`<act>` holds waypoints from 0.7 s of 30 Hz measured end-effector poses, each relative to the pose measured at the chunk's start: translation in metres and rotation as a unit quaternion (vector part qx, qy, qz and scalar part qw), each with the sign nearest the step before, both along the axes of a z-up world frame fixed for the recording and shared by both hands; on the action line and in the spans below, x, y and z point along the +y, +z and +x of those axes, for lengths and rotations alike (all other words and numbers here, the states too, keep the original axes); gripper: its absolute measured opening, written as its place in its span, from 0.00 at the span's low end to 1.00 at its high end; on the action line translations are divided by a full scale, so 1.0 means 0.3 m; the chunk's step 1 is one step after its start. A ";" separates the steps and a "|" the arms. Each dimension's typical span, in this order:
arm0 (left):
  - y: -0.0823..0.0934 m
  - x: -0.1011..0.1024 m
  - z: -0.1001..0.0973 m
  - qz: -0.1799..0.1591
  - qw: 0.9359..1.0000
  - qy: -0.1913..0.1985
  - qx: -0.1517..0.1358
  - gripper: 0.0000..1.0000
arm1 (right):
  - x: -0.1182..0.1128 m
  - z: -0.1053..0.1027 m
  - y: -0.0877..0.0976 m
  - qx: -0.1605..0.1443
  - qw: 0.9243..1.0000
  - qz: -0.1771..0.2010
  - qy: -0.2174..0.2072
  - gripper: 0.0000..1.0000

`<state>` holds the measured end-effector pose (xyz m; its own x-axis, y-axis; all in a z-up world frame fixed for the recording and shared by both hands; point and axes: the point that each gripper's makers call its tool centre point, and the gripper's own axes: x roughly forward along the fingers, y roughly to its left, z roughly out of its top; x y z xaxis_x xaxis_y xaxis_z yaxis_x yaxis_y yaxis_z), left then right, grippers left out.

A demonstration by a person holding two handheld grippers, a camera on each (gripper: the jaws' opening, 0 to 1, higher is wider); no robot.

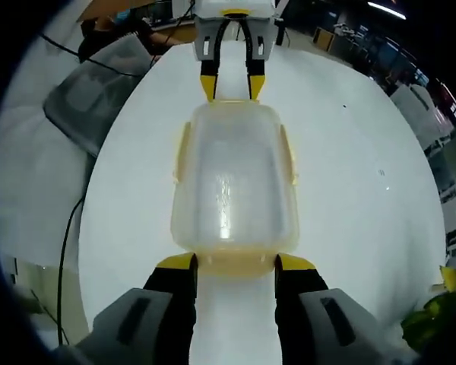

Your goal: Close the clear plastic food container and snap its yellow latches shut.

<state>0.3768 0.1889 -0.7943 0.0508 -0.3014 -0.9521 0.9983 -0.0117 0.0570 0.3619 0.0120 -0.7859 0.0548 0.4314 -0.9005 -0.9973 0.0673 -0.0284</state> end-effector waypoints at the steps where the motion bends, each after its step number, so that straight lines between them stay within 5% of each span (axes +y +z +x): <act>1: 0.001 -0.008 0.005 -0.004 1.000 0.000 -0.006 0.26 | -0.001 0.001 0.004 -0.002 1.000 0.003 0.000 0.39; 13: 0.029 -0.044 -0.002 -0.033 0.999 -0.003 0.000 0.24 | 0.006 0.002 0.003 0.003 1.000 0.011 -0.004 0.39; 18: 0.034 -0.043 0.028 -0.038 0.999 -0.016 -0.022 0.40 | 0.009 0.001 0.001 0.008 1.000 0.014 -0.006 0.39; 21: 0.037 -0.059 0.029 -0.051 0.998 -0.017 -0.021 0.39 | 0.009 0.000 0.000 0.009 1.000 0.013 -0.006 0.39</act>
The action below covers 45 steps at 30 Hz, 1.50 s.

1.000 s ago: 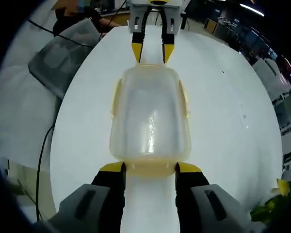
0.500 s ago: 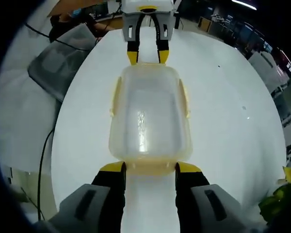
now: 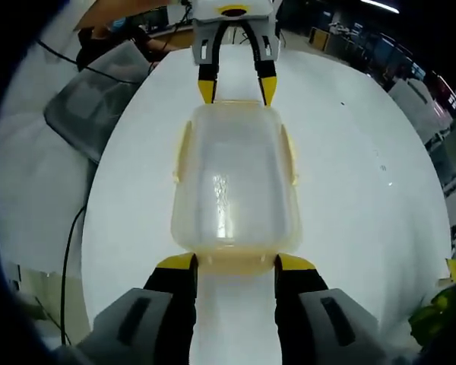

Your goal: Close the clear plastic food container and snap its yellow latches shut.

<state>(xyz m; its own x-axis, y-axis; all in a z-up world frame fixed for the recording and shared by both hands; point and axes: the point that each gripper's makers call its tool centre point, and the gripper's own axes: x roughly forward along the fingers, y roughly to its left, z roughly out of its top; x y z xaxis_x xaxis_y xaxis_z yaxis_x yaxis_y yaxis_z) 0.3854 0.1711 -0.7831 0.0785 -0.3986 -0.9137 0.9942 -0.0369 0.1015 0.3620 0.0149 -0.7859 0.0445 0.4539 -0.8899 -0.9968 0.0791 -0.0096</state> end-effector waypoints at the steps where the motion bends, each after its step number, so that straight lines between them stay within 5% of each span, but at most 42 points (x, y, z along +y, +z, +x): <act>1: 0.001 -0.006 -0.001 -0.003 1.000 -0.003 0.000 0.39 | -0.001 0.001 0.000 0.001 1.000 0.001 -0.001 0.39; 19: 0.019 0.005 0.003 0.001 1.000 -0.001 -0.004 0.35 | 0.002 0.019 0.034 -0.014 1.000 0.008 0.001 0.38; 45: -0.006 -0.002 -0.005 0.012 1.000 -0.009 -0.003 0.35 | -0.007 0.011 -0.021 -0.004 1.000 -0.007 -0.008 0.39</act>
